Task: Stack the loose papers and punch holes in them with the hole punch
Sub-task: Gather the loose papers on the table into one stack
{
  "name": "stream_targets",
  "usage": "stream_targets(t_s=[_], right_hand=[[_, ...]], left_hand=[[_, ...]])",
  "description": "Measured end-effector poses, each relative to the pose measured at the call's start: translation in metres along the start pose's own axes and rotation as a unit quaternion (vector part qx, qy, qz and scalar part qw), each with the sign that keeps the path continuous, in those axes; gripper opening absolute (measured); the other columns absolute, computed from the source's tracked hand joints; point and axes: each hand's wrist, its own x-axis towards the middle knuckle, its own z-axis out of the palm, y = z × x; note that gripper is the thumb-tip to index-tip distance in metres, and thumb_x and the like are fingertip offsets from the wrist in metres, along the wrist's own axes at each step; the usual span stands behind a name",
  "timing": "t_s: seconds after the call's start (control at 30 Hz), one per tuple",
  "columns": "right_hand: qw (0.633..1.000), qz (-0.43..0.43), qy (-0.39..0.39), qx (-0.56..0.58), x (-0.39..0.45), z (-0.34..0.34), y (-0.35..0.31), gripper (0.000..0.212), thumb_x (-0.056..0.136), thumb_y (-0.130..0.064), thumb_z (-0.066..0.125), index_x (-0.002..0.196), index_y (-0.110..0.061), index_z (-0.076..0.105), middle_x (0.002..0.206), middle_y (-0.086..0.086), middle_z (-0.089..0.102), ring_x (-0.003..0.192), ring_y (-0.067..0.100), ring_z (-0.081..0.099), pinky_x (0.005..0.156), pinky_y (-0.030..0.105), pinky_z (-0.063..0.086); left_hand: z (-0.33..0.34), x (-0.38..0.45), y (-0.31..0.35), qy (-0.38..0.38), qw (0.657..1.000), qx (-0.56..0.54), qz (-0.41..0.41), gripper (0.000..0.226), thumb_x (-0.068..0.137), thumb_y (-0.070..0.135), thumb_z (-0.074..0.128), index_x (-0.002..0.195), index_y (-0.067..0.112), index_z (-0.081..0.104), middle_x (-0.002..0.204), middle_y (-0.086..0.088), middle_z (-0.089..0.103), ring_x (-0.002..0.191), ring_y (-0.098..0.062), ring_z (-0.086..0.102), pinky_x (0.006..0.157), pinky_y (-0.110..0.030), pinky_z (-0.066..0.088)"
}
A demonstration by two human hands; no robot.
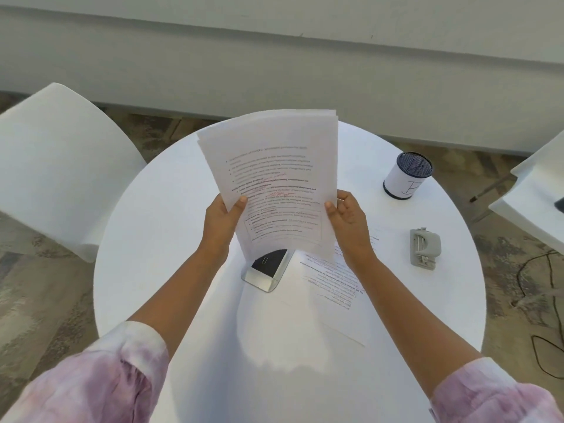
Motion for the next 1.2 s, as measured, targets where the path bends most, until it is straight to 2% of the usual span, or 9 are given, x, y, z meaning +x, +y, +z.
stream_targets(t_s=[0.23,0.47,0.6,0.7,0.83,0.9,0.97,1.03,1.2], right_hand=[[0.997,0.016,-0.009,-0.072,-0.007,0.0,0.006,0.035,0.092,-0.022,0.055,0.126,-0.019,0.05,0.12,-0.001,0.062,0.109,0.015,0.059,0.092,0.034,0.051],[0.996,0.016,0.004,-0.086,-0.008,0.002,0.001,0.03,0.096,-0.025,0.046,0.125,-0.018,0.051,0.117,0.001,0.062,0.106,0.019,0.06,0.089,0.033,0.052],[0.994,0.026,-0.007,-0.107,-0.014,0.0,0.011,0.032,0.097,-0.024,0.046,0.128,-0.017,0.05,0.119,0.0,0.062,0.107,0.017,0.059,0.087,0.025,0.05],[0.99,0.048,-0.019,-0.132,-0.02,0.0,0.021,0.032,0.097,-0.022,0.044,0.128,-0.015,0.049,0.122,0.001,0.061,0.109,0.018,0.058,0.095,0.035,0.05],[0.991,0.054,0.002,-0.121,-0.021,-0.005,0.027,0.027,0.094,-0.02,0.05,0.121,-0.017,0.053,0.117,0.0,0.064,0.106,0.018,0.06,0.094,0.037,0.049],[0.986,0.076,0.027,-0.147,-0.02,-0.013,0.035,0.029,0.089,-0.02,0.057,0.117,-0.022,0.05,0.11,-0.001,0.065,0.095,0.013,0.062,0.085,0.024,0.05],[0.969,0.127,0.039,-0.207,-0.02,-0.024,0.046,0.042,0.085,-0.02,0.063,0.122,-0.022,0.045,0.109,0.001,0.062,0.086,0.01,0.06,0.067,0.011,0.043],[0.933,0.207,0.048,-0.291,-0.024,-0.039,0.059,0.05,0.082,-0.022,0.066,0.125,-0.013,0.041,0.114,0.01,0.059,0.092,0.021,0.059,0.064,0.019,0.04],[0.813,0.321,0.069,-0.481,-0.045,-0.073,0.084,0.074,0.074,-0.046,0.072,0.119,0.004,0.041,0.123,0.022,0.051,0.116,0.037,0.049,0.095,0.041,0.042]], left_hand=[[0.002,-0.007,-0.011,-0.01,1.0,0.008,-0.001,0.015,0.09,0.026,0.057,0.104,0.033,0.059,0.105,0.013,0.066,0.097,-0.008,0.062,0.078,-0.022,0.048],[0.004,-0.011,-0.012,-0.001,0.999,0.038,0.022,0.015,0.094,0.025,0.051,0.104,0.033,0.058,0.098,0.016,0.066,0.085,-0.001,0.063,0.066,-0.013,0.051],[0.001,-0.015,-0.021,-0.004,0.997,0.072,0.008,0.021,0.095,0.023,0.049,0.114,0.021,0.057,0.109,0.002,0.065,0.099,-0.019,0.061,0.084,-0.031,0.052],[-0.002,-0.02,-0.032,-0.004,0.995,0.093,-0.019,0.026,0.096,0.021,0.045,0.12,0.014,0.055,0.118,-0.007,0.063,0.107,-0.025,0.057,0.094,-0.039,0.048],[-0.005,-0.019,-0.035,0.028,0.994,0.107,-0.004,0.018,0.097,0.022,0.045,0.107,0.015,0.058,0.104,-0.002,0.065,0.095,-0.02,0.06,0.084,-0.034,0.049],[-0.008,-0.016,-0.038,0.052,0.99,0.129,-0.008,0.02,0.097,0.02,0.042,0.098,0.006,0.056,0.094,-0.003,0.063,0.086,-0.019,0.057,0.078,-0.034,0.047],[-0.011,-0.014,-0.042,0.077,0.987,0.141,-0.025,0.022,0.098,0.019,0.04,0.093,0.003,0.054,0.088,-0.004,0.06,0.082,-0.02,0.053,0.074,-0.033,0.045],[-0.014,-0.014,-0.048,0.092,0.984,0.143,-0.05,0.019,0.098,0.016,0.038,0.091,0.006,0.052,0.089,-0.004,0.058,0.082,-0.021,0.051,0.074,-0.032,0.043],[-0.02,-0.022,-0.07,0.098,0.975,0.148,-0.133,0.018,0.098,0.012,0.036,0.099,0.007,0.054,0.101,-0.007,0.058,0.091,-0.024,0.053,0.079,-0.033,0.041]])
